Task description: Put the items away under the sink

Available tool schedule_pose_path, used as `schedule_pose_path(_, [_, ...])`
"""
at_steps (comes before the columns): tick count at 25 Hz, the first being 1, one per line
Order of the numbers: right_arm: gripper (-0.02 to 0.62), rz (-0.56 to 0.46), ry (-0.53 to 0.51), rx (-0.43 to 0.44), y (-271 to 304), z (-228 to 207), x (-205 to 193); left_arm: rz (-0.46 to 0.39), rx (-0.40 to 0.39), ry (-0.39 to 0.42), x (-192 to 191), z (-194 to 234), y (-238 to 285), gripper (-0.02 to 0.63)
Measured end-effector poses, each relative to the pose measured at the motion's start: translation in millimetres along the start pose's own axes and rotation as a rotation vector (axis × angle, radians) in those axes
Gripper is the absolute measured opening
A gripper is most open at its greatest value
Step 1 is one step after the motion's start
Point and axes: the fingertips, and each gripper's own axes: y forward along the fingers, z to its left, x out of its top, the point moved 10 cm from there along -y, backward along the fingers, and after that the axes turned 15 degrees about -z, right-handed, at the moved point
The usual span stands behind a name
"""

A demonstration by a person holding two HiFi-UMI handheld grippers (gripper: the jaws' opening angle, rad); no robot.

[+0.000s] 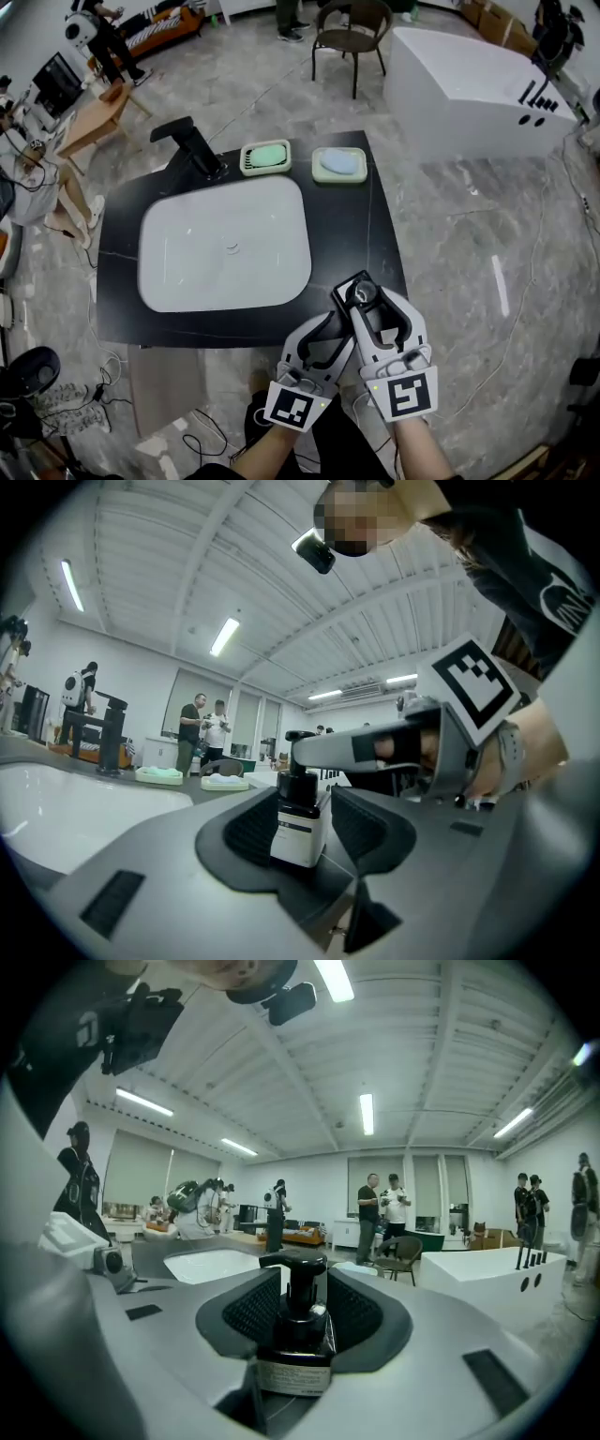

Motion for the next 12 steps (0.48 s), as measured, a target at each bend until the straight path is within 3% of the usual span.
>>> schedule_pose_path(5, [0.137, 0.045, -0.008, 0.030, 14.7, -2.3, -4.2, -0.003, 0.034, 0.030, 1.2, -2.6, -3.3, 0.167])
schedule_pose_path(8, [0.137, 0.035, 0.008, 0.025, 21.9, -3.3, -5.3, 0.036, -0.017, 0.121, 4.0, -2.5, -5.6, 0.167])
schedule_pose_path(12, [0.120, 0.047, 0.024, 0.050, 20.5, -3.1, -7.3, 0.052, -0.037, 0.176, 9.0, -0.5, -14.6, 0.167])
